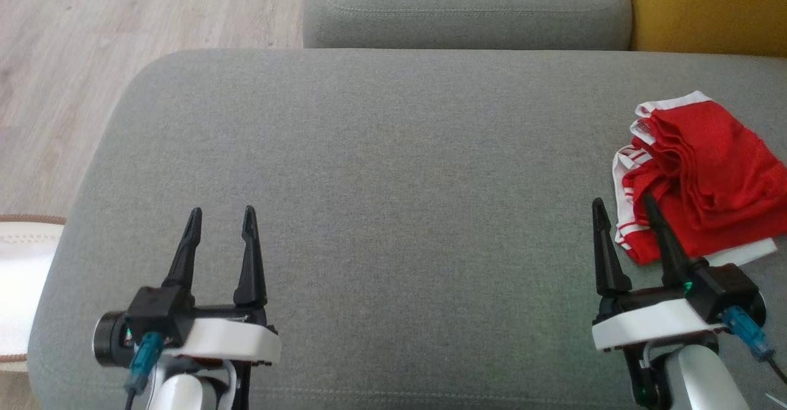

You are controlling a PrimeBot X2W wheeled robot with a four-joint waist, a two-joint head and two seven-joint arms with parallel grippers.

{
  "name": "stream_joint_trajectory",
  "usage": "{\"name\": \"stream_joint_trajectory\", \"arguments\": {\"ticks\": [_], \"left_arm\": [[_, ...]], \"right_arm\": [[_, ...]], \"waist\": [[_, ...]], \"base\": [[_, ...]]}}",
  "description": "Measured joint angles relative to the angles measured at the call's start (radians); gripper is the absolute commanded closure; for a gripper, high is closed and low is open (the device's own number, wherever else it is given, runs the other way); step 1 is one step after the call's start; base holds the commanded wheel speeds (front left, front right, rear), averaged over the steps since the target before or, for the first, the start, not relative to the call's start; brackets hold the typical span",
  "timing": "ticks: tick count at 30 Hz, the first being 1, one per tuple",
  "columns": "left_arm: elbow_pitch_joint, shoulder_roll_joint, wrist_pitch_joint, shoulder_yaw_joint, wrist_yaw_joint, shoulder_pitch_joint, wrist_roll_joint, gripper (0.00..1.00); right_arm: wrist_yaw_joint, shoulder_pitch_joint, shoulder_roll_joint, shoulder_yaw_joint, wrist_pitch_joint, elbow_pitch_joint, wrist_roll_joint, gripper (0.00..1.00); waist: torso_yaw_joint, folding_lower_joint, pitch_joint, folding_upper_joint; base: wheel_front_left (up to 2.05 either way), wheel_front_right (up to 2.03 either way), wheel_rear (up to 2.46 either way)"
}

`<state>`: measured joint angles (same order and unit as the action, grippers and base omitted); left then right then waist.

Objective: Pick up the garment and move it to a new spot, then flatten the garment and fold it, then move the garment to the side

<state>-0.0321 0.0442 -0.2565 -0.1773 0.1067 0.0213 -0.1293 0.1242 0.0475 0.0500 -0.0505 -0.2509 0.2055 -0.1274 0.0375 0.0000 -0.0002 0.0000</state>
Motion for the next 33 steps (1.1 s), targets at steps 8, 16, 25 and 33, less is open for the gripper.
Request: {"name": "stream_joint_trajectory", "arguments": {"ticks": [8, 16, 25, 33], "left_arm": [[0.016, 0.0, 0.0, 0.0, -0.003, 0.014, 0.015, 0.0], [0.068, 0.0, 0.0, 0.002, -0.011, 0.016, 0.011, 0.0], [0.069, 0.0, 0.0, 0.013, -0.022, 0.019, -0.025, 0.0], [0.011, -0.002, 0.001, 0.015, -0.021, 0.049, -0.046, 1.0]], "right_arm": [[0.0, 0.0, -0.001, 0.011, 0.0, 0.003, 0.004, 0.0], [0.0, 0.0, -0.001, 0.016, 0.0, -0.002, -0.007, 0.0], [0.0, 0.0, -0.001, 0.016, 0.0, -0.005, -0.014, 0.0], [0.0, -0.027, -0.002, 0.014, 0.003, 0.051, -0.02, 1.0]], "waist": [[-0.019, 0.0, 0.0, 0.0], [-0.031, 0.0, 0.003, 0.0], [-0.027, 0.0, 0.007, 0.0], [-0.024, 0.0, 0.01, 0.0]], "base": [[0.0, 0.0, 0.0], [0.0, 0.0, 0.0], [0.0, 0.0, 0.0], [0.0, 0.0, 0.0]]}}
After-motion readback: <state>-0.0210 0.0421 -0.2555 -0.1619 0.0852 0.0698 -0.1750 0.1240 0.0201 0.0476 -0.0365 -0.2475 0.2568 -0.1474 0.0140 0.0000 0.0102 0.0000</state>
